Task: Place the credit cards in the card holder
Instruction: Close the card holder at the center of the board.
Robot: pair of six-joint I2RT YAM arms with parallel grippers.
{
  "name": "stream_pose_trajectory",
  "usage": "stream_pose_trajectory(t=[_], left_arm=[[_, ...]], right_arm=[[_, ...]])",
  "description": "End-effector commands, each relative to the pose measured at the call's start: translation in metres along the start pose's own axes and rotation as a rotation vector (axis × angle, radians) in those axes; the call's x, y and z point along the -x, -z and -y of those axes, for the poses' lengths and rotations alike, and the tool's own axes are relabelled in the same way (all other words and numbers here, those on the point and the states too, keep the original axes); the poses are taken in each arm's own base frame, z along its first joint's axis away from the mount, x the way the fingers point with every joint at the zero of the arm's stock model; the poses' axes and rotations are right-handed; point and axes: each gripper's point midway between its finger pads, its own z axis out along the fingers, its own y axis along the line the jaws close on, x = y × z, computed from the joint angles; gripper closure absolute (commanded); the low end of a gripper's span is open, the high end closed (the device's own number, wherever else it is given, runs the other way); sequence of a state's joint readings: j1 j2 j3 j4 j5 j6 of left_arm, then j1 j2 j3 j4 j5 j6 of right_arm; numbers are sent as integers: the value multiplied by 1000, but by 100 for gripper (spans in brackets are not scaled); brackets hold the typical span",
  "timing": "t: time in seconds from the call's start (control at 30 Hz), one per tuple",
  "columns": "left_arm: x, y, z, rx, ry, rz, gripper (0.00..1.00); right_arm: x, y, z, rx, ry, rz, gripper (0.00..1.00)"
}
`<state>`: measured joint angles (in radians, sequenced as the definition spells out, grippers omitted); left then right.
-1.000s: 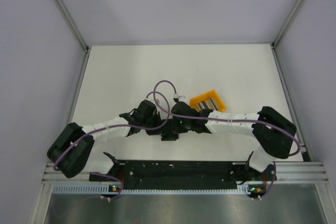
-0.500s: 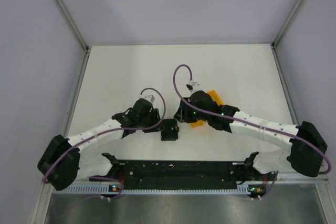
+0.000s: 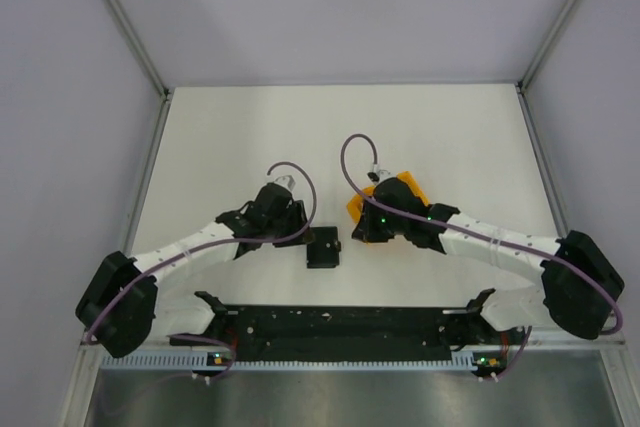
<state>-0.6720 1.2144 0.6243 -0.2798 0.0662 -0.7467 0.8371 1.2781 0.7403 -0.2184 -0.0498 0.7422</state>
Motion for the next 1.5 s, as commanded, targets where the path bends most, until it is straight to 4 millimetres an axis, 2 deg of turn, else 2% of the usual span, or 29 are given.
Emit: stream_pose_trajectory(t=[0.0, 0.13, 0.23, 0.37, 0.53, 0.97, 1.27, 1.47], left_arm=[[1, -10, -5, -6, -51, 8, 50], [-9, -15, -15, -4, -61, 13, 48], [-14, -20, -22, -27, -49, 46, 47], [-14, -29, -17, -73, -32, 69, 46], [-14, -29, -12, -92, -35, 58, 46], [-39, -42, -31, -32, -45, -36, 57], [-43, -45, -38, -3, -31, -45, 65], [-44, -44, -38, -8, -28, -44, 67]], right_arm=[[-5, -14, -5, 31, -11, -41, 100], [-5, -18, -9, 57, -4, -39, 100], [-7, -22, -2, 55, -2, -5, 100], [-7, -24, 0, 55, 9, 0, 100], [-5, -30, -3, 71, 12, -4, 100], [-5, -48, -18, 132, 22, -30, 100], [-9, -53, -19, 147, 3, -50, 100], [-14, -58, -18, 153, -8, -60, 100]])
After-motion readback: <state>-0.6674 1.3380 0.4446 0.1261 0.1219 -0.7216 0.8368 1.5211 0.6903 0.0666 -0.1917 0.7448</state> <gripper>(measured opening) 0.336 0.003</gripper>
